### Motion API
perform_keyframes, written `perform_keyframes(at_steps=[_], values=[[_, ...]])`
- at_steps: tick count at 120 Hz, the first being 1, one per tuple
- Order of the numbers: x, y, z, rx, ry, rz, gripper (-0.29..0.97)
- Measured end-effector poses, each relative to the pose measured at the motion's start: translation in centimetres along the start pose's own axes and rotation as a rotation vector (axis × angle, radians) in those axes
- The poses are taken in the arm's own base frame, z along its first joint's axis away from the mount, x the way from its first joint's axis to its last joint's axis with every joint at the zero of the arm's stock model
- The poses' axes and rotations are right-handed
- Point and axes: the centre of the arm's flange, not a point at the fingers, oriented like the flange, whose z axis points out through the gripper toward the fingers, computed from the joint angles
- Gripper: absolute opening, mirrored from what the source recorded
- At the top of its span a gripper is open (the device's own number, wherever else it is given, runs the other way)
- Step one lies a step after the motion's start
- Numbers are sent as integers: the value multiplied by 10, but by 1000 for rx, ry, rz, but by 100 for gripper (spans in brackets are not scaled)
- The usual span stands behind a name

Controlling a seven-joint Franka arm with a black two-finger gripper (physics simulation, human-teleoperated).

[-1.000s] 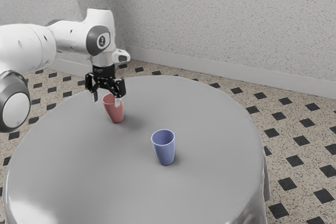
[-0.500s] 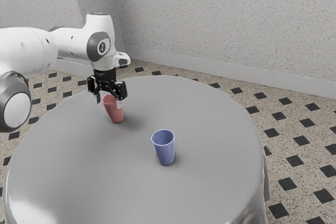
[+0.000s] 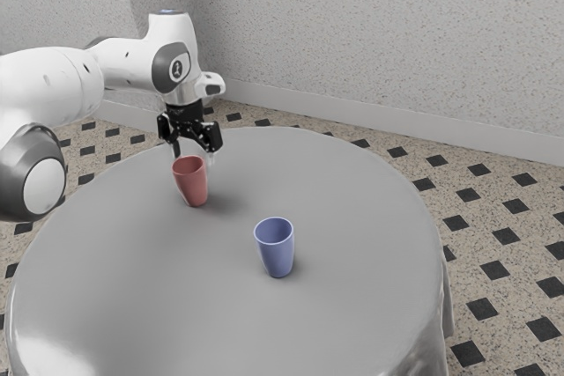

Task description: Place the left cup onto the right cup

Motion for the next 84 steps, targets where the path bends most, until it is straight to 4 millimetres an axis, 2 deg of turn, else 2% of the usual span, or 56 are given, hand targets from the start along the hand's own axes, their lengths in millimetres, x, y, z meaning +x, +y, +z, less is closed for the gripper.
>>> perform_keyframes(at_steps=[27,42,60,84], values=[[5,1,7,4,19,5,68],[9,1,26,5,9,5,68],[9,0,38,2,4,2,68],[10,0,42,0,8,1,68]])
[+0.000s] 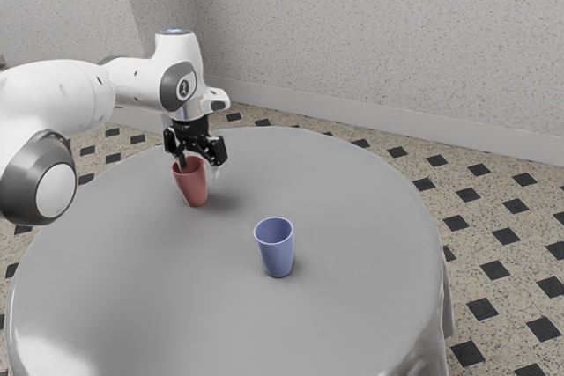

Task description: Place the left cup onto the right cup

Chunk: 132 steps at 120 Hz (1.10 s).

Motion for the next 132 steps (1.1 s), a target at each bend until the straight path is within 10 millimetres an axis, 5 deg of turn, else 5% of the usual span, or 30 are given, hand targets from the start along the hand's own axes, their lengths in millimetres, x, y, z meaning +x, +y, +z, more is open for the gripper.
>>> perform_keyframes(at_steps=[86,132], values=[[-4,2,33,-5,-28,-1,67],[-3,-5,33,-1,-10,-6,6]])
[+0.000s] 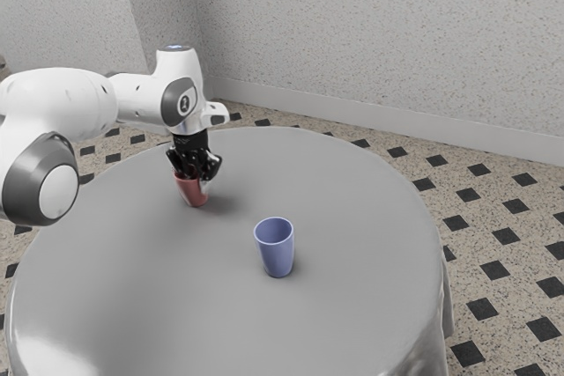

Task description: Place the left cup onto the right cup

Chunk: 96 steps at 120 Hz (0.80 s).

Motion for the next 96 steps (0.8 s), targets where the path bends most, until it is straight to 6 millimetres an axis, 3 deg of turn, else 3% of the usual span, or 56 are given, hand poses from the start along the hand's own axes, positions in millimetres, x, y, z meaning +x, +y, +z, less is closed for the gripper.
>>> perform_keyframes(at_steps=[19,44,66,96], values=[[0,0,-1,2,2,1,-4],[0,-1,-12,19,19,6,-8],[-1,4,-47,34,65,18,-10],[-9,33,-100,52,132,60,-11]])
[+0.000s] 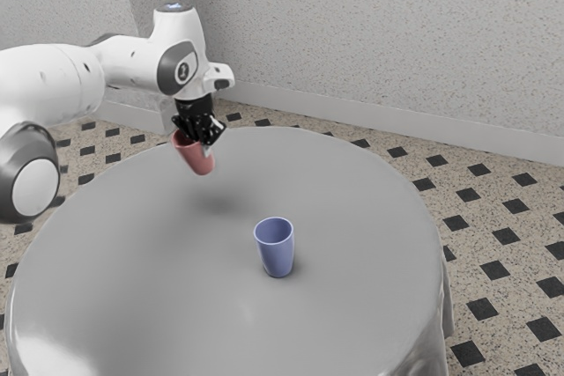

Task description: Place the left cup onto the right cup

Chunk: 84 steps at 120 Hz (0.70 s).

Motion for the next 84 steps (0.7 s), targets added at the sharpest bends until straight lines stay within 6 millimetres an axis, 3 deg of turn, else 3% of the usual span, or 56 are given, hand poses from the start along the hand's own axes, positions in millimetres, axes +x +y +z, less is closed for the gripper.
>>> perform_keyframes(at_steps=[47,60,84], values=[[-3,51,-55,-9,56,74,-11],[-4,64,-64,-19,64,92,-11],[-5,107,-73,-51,73,154,-11]])
